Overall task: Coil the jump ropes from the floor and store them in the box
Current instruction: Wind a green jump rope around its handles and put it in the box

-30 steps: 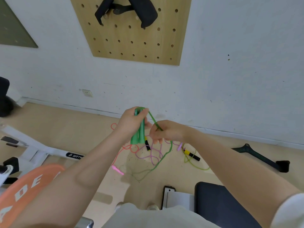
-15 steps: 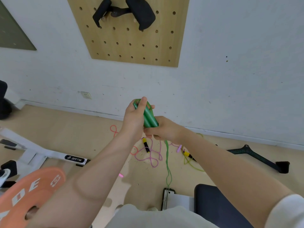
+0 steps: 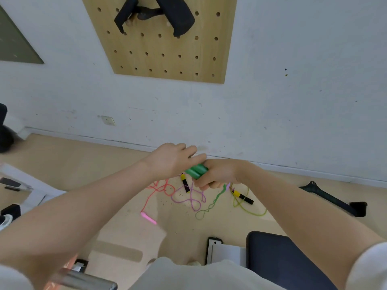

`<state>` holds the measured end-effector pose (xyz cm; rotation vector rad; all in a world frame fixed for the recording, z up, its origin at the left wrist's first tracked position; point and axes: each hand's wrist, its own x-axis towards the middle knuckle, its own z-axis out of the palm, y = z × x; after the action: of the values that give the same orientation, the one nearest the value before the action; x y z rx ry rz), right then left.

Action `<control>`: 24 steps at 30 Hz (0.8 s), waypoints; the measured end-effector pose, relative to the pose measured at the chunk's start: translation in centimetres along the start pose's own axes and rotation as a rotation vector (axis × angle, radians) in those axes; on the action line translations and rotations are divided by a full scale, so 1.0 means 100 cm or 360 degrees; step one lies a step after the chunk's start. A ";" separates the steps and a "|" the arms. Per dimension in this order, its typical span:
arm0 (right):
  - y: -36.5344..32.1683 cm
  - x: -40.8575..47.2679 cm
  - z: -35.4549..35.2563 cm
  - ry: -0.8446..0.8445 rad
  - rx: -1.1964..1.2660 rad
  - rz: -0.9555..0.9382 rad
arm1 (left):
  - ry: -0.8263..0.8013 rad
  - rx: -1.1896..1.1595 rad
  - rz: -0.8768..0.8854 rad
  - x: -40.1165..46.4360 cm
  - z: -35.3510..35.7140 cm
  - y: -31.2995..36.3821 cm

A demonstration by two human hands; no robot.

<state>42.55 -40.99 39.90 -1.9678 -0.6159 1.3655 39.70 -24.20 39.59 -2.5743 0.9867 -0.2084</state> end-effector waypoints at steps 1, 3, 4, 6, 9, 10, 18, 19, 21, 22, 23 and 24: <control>0.001 -0.001 0.000 -0.0076 0.0066 -0.0008 | 0.0189 0.0038 0.0084 -0.003 0.005 -0.002; 0.003 -0.004 0.000 -0.0161 0.0105 -0.0022 | 0.0207 0.0012 0.0160 -0.006 0.005 0.001; 0.003 -0.005 0.001 -0.0153 0.0080 0.0000 | 0.0105 -0.0081 0.0172 -0.005 0.000 0.004; 0.005 -0.005 0.000 -0.0097 -0.0091 0.0095 | -0.0266 -0.0179 0.0078 -0.001 -0.007 0.014; 0.002 -0.004 0.000 -0.0013 -0.0596 0.0243 | -0.0576 -0.0213 -0.0096 0.003 -0.008 0.025; 0.000 -0.003 0.000 0.0005 -0.0815 0.0312 | -0.0617 -0.0187 -0.0116 0.003 -0.007 0.028; -0.034 0.014 -0.016 0.0536 -0.1210 0.0130 | -0.0789 -0.0270 -0.0387 -0.012 0.006 0.021; -0.037 0.018 -0.011 0.0595 -0.1147 0.0115 | -0.0785 -0.0300 -0.0465 -0.012 0.005 0.018; -0.044 0.024 0.005 0.0697 -0.0963 0.0082 | -0.0819 -0.0475 -0.0660 -0.009 0.003 0.006; -0.045 0.026 0.013 0.0726 -0.0835 0.0042 | -0.0865 -0.0632 -0.0761 -0.007 0.003 -0.004; -0.045 0.028 0.021 0.0740 -0.0644 -0.0014 | -0.0910 -0.0827 -0.0851 -0.006 0.005 -0.014; -0.044 0.027 0.028 0.0727 -0.0366 -0.0061 | -0.0927 -0.1041 -0.0941 -0.005 0.007 -0.025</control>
<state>40.85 -35.44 40.74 -2.3359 -0.6037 0.8031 41.03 -21.99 39.92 -3.1348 0.0514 0.7997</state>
